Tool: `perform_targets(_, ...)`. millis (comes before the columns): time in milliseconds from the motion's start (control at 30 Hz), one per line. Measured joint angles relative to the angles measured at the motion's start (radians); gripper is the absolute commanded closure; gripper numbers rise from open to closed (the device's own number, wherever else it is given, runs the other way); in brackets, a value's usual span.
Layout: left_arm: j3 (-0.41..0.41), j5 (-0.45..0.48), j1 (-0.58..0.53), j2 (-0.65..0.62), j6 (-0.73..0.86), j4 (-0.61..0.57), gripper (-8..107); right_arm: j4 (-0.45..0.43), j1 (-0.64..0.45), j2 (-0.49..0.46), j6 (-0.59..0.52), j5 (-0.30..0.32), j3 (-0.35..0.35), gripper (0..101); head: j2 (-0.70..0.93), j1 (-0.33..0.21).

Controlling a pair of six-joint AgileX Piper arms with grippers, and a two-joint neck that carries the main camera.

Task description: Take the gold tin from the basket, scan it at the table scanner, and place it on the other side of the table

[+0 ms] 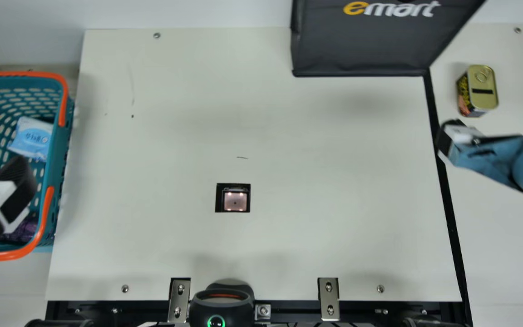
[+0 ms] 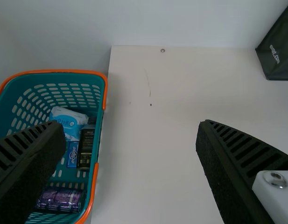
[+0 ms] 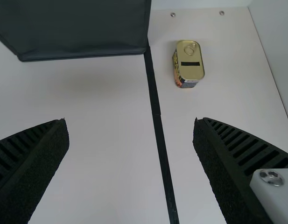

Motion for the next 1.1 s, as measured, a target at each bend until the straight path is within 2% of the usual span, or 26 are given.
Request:
perform_targets(433, 0.000, 0.000, 0.000, 0.000, 0.000, 0.000, 9, 0.062, 0.086, -0.214, -0.075, 0.128, -0.035, 6, 0.002, -0.002)
perform_targets(1100, 0.000, 0.000, 0.000, 0.000, 0.000, 0.000, 9, 0.059, 0.086, -0.218, -0.075, 0.129, -0.035, 6, 0.003, 0.000)
